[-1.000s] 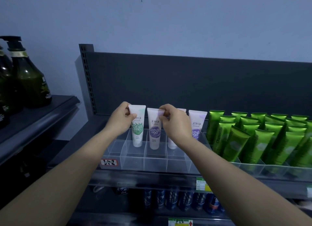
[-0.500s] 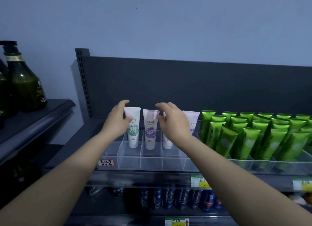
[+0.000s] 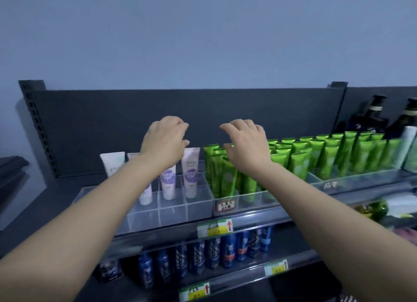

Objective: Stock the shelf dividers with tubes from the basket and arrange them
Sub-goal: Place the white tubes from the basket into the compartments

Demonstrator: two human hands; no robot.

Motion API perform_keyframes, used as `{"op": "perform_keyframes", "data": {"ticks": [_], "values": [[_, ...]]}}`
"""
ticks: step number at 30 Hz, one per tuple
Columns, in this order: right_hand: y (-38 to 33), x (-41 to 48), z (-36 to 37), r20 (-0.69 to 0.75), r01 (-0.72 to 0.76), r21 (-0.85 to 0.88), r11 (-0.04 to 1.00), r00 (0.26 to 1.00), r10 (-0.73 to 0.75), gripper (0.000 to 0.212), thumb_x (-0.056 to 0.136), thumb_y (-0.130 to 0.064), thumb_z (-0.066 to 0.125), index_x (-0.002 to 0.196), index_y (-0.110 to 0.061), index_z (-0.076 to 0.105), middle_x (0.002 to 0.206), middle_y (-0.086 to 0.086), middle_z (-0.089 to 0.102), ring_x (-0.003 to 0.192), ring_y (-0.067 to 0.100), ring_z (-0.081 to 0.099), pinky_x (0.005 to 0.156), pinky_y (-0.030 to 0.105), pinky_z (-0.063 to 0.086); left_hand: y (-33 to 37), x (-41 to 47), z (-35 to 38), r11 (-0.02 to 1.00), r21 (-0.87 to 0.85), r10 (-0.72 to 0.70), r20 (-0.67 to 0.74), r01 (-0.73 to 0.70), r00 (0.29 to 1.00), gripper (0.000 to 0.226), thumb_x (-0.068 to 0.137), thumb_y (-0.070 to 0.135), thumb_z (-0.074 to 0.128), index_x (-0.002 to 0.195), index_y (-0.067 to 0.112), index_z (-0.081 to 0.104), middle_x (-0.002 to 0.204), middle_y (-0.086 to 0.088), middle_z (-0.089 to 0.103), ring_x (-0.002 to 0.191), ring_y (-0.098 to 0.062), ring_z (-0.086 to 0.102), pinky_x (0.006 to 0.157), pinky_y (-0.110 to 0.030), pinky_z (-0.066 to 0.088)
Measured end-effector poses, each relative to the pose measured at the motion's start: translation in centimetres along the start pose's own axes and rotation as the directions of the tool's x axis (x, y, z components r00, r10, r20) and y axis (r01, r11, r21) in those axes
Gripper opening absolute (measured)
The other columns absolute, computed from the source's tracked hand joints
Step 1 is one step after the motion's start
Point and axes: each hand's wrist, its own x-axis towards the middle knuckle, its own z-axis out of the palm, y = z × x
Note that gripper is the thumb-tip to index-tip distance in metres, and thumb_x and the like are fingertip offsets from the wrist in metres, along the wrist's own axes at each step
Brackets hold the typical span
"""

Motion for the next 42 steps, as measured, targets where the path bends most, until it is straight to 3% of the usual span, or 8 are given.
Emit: {"op": "perform_keyframes", "data": {"ticks": [5, 12, 18, 24, 27, 30, 35, 42], "values": [[7.1, -4.4, -3.0, 0.024, -0.084, -0.099, 0.992, 0.996, 0.087, 0.049, 0.087, -0.024, 0.060, 0.134, -0.023, 0.045, 0.130, 0.001, 0.052, 0.119, 0.028, 0.045, 0.097, 0.040, 0.033, 8.7, 1.3, 0.4, 0.990, 0.008, 0.142, 0.003, -0.142, 0.990, 0.035, 0.090, 0.032, 0.059, 0.117, 0.010, 0.058, 0.122, -0.004, 0.056, 0.117, -0.025, 0.048, 0.096, -0.041, 0.039], [18.4, -13.6, -7.8, 0.174, -0.203, -0.218, 0.955, 0.954, 0.243, 0.055, 0.088, -0.030, 0.060, 0.137, -0.021, 0.038, 0.133, 0.006, 0.046, 0.122, 0.029, 0.041, 0.094, 0.040, 0.037, 23.0, 0.6, 1.4, 0.962, -0.030, 0.271, 0.018, -0.270, 0.962, 0.035, 0.089, 0.031, 0.058, 0.120, 0.014, 0.055, 0.123, -0.004, 0.055, 0.119, -0.024, 0.046, 0.095, -0.038, 0.036], [26.7, -22.0, -10.6, 0.279, -0.254, -0.296, 0.921, 0.899, 0.338, 0.048, 0.089, -0.025, 0.056, 0.134, -0.020, 0.040, 0.130, 0.007, 0.048, 0.121, 0.030, 0.042, 0.094, 0.041, 0.037, 33.9, -1.6, 3.0, 0.949, -0.098, 0.308, 0.071, -0.301, 0.949, 0.026, 0.090, 0.029, 0.057, 0.113, 0.016, 0.056, 0.114, -0.002, 0.057, 0.112, -0.024, 0.048, 0.093, -0.036, 0.037], [33.3, -29.2, -12.2, 0.340, -0.281, -0.359, 0.890, 0.849, 0.405, 0.042, 0.087, -0.027, 0.058, 0.127, -0.018, 0.045, 0.123, 0.008, 0.049, 0.116, 0.031, 0.044, 0.089, 0.040, 0.038, 42.9, -3.6, 6.2, 0.925, -0.151, 0.371, 0.156, -0.349, 0.915, 0.034, 0.089, 0.034, 0.058, 0.118, 0.017, 0.054, 0.118, -0.002, 0.056, 0.117, -0.024, 0.047, 0.095, -0.037, 0.037], [36.0, -31.9, -12.0, 0.386, -0.308, -0.377, 0.874, 0.805, 0.451, 0.039, 0.087, -0.024, 0.057, 0.124, -0.019, 0.045, 0.122, 0.009, 0.049, 0.115, 0.032, 0.044, 0.087, 0.040, 0.038, 46.7, -4.3, 8.2, 0.911, -0.165, 0.406, 0.206, -0.378, 0.890, 0.028, 0.087, 0.033, 0.059, 0.111, 0.018, 0.055, 0.115, -0.003, 0.057, 0.113, -0.025, 0.049, 0.091, -0.038, 0.039], [38.7, -34.0, -11.3, 0.413, -0.328, -0.397, 0.857, 0.770, 0.486, 0.034, 0.087, -0.024, 0.054, 0.120, -0.018, 0.047, 0.120, 0.009, 0.050, 0.114, 0.031, 0.044, 0.088, 0.040, 0.039, 49.9, -4.5, 10.6, 0.899, -0.201, 0.431, 0.258, -0.388, 0.865, 0.031, 0.089, 0.034, 0.058, 0.115, 0.019, 0.055, 0.118, -0.001, 0.056, 0.116, -0.024, 0.047, 0.093, -0.037, 0.038], [43.5, -37.1, -8.6, 0.478, -0.369, -0.424, 0.827, 0.685, 0.550, 0.043, 0.089, -0.032, 0.054, 0.128, -0.018, 0.044, 0.125, 0.010, 0.049, 0.117, 0.032, 0.043, 0.096, 0.044, 0.037, 54.4, -4.0, 15.0, 0.887, -0.230, 0.458, 0.326, -0.400, 0.827, 0.030, 0.091, 0.036, 0.055, 0.115, 0.019, 0.054, 0.118, -0.001, 0.054, 0.116, -0.024, 0.046, 0.093, -0.037, 0.038], [50.2, -39.7, -3.2, 0.601, -0.376, -0.438, 0.816, 0.553, 0.577, 0.035, 0.086, -0.015, 0.047, 0.121, -0.014, 0.047, 0.119, 0.012, 0.050, 0.111, 0.032, 0.044, 0.089, 0.042, 0.040, 60.1, -2.6, 23.2, 0.863, -0.258, 0.506, 0.424, -0.435, 0.751, 0.033, 0.091, 0.032, 0.055, 0.121, 0.018, 0.054, 0.120, -0.002, 0.055, 0.118, -0.023, 0.047, 0.096, -0.037, 0.038]]}}
